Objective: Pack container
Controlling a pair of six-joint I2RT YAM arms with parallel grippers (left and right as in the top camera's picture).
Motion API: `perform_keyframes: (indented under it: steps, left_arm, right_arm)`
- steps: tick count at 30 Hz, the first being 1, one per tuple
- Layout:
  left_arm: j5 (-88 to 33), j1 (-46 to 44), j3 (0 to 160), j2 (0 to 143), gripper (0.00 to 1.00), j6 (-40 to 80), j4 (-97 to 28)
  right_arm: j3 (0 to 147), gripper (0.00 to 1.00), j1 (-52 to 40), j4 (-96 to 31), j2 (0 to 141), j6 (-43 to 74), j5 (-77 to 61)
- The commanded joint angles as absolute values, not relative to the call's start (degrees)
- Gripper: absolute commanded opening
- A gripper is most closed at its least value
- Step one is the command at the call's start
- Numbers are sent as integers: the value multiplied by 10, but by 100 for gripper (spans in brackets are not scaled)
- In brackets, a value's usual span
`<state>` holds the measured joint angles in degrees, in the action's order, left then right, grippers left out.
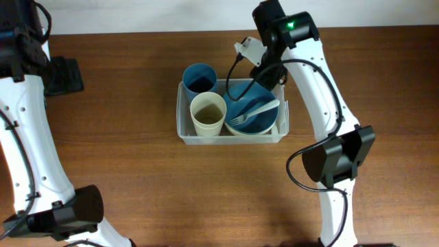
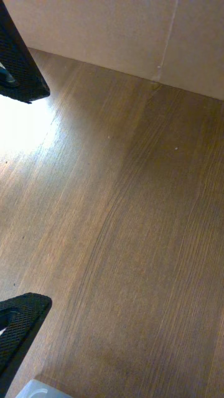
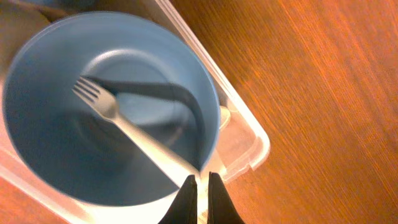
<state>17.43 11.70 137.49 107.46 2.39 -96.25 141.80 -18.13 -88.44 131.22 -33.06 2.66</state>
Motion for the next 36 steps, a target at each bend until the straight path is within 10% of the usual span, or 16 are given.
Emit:
perform_keyframes:
  steps: [1,7,16,24,36]
  left_arm:
    - [183,118,1384,1060,100,23,-961]
    - [182,118,1384,1060,100,23,-961]
    - [182,118,1384,1060,100,23,-961]
    - [182,118,1384,1060,100,23,-961]
    - [182,118,1384,1060,100,23,-961]
  right_arm:
    - [1426,4,-170,-896,1315,-300,60]
    - [1406,19,-149,-920,1315,-269,-3]
    - [1348,78,-150,-920,1315,-196,-45]
    - [1345,99,-150,-917,1315,39,-206]
    - [1345,99,-140,-896,1315,349,-223]
